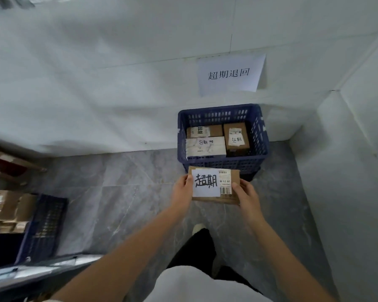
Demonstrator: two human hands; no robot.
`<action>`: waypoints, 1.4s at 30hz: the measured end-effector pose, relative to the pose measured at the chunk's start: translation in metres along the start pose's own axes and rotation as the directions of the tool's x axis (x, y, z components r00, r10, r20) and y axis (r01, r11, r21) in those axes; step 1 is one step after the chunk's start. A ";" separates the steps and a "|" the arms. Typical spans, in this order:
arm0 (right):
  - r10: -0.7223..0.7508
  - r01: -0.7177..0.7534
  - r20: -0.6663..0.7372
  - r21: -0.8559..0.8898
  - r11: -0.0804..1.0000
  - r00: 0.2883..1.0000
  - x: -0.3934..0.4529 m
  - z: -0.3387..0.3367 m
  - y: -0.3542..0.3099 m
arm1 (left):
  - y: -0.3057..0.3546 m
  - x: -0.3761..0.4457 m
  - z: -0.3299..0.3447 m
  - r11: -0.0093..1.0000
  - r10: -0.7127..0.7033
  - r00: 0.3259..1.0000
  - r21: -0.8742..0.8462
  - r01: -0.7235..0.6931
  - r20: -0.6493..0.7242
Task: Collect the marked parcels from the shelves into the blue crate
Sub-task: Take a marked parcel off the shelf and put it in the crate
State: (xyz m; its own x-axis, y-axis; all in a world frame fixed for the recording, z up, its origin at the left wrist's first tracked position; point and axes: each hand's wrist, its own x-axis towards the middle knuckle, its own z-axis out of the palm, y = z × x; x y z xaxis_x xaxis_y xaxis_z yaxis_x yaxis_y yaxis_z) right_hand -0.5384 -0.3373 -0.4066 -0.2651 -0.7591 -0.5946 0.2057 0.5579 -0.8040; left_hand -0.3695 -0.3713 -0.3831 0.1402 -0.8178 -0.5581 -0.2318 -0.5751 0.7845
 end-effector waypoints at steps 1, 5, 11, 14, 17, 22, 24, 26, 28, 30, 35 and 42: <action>0.025 -0.025 -0.010 0.021 0.999 1.000 0.012 0.001 -0.002 | 0.005 0.012 0.005 1.000 -0.017 1.000 0.012 0.017 -0.001; 0.107 -0.102 -0.044 0.106 0.989 0.993 0.067 -0.001 -0.007 | 0.028 0.062 0.027 0.998 -0.049 0.998 0.050 0.046 0.050; 0.129 -0.122 -0.050 0.125 0.985 0.990 0.149 -0.014 -0.017 | 0.042 0.134 0.072 0.980 -0.195 0.979 0.039 0.193 0.057; 0.153 -0.150 -0.028 0.109 0.983 0.988 0.201 -0.031 -0.030 | 0.047 0.176 0.107 0.966 -0.259 0.966 0.014 0.258 0.015; 0.132 -0.131 -0.019 0.042 0.990 0.991 0.252 -0.051 -0.041 | 0.050 0.217 0.148 0.933 -0.357 0.934 -0.048 0.356 -0.008; 0.134 -0.134 -0.015 -0.030 0.990 0.991 0.333 -0.075 -0.049 | 0.046 0.282 0.207 0.876 -0.465 0.885 -0.153 0.458 -0.009; 0.151 -0.152 -0.019 -0.062 0.986 0.988 0.359 -0.079 -0.043 | 0.043 0.306 0.222 0.867 -0.481 0.876 -0.159 0.471 -0.028; 0.168 -0.170 -0.024 -0.101 0.980 0.985 0.382 -0.078 -0.032 | 0.038 0.327 0.233 0.855 -0.510 0.859 -0.139 0.500 -0.044; 0.196 -0.198 -0.028 -0.142 0.970 0.980 0.402 -0.074 -0.021 | 0.029 0.345 0.239 0.843 -0.532 0.846 -0.121 0.524 -0.044; 0.226 -0.229 -0.036 -0.172 0.958 0.973 0.420 -0.070 -0.008 | 0.019 0.359 0.242 0.839 -0.540 0.841 -0.108 0.534 -0.035; 0.287 -0.290 -0.054 -0.280 0.915 0.957 0.454 -0.067 0.025 | -0.011 0.385 0.254 0.813 -0.582 0.813 -0.046 0.581 -0.016; 0.349 -0.354 -0.114 -0.529 0.771 0.930 0.508 -0.076 0.050 | -0.048 0.421 0.282 0.789 -0.613 0.790 0.078 0.609 0.030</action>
State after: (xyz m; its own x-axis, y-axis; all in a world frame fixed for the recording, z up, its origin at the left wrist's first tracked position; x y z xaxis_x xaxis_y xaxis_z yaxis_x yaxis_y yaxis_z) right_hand -0.7344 -0.6692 -0.7490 -0.2820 -0.4733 -0.8346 -0.2454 0.8765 -0.4141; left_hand -0.5703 -0.6831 -0.7317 0.2236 -0.2932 -0.9295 -0.1722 -0.9506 0.2584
